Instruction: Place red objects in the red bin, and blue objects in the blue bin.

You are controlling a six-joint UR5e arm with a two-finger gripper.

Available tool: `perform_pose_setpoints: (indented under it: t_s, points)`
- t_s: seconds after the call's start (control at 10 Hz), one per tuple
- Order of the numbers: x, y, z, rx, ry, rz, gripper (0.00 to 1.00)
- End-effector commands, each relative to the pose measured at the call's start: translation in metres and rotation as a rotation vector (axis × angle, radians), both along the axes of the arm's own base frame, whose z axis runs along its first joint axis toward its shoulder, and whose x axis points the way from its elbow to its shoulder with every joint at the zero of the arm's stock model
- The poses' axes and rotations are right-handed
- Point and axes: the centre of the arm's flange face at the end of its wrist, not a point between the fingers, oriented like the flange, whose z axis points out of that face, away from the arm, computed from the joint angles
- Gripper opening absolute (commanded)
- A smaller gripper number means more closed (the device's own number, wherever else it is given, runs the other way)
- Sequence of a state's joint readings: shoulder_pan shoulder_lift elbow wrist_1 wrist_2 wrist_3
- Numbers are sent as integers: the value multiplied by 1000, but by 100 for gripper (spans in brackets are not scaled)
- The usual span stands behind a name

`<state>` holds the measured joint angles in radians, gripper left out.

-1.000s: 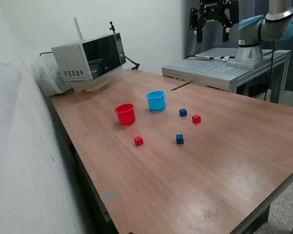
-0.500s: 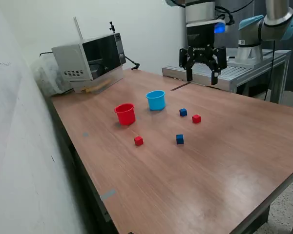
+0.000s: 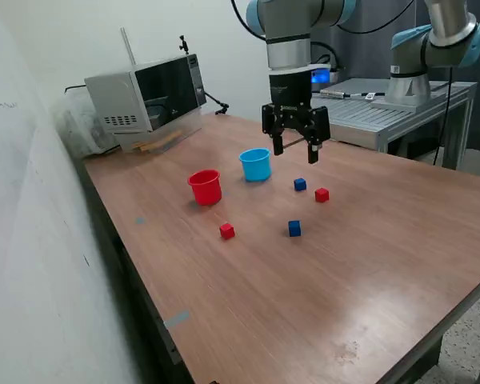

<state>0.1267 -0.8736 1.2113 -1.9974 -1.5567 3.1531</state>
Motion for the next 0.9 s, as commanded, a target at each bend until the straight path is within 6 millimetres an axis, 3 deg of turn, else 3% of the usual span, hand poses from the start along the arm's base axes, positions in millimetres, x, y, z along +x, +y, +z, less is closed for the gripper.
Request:
perform_pose_setpoints:
  t_s: [0.0,0.5,0.8]
  points:
    - [-42,21,-30,1,19,-5,100]
    - [-65,34,-64,2,7,-20,100]
    - [-71,43,-115,6,-34,-23,100]
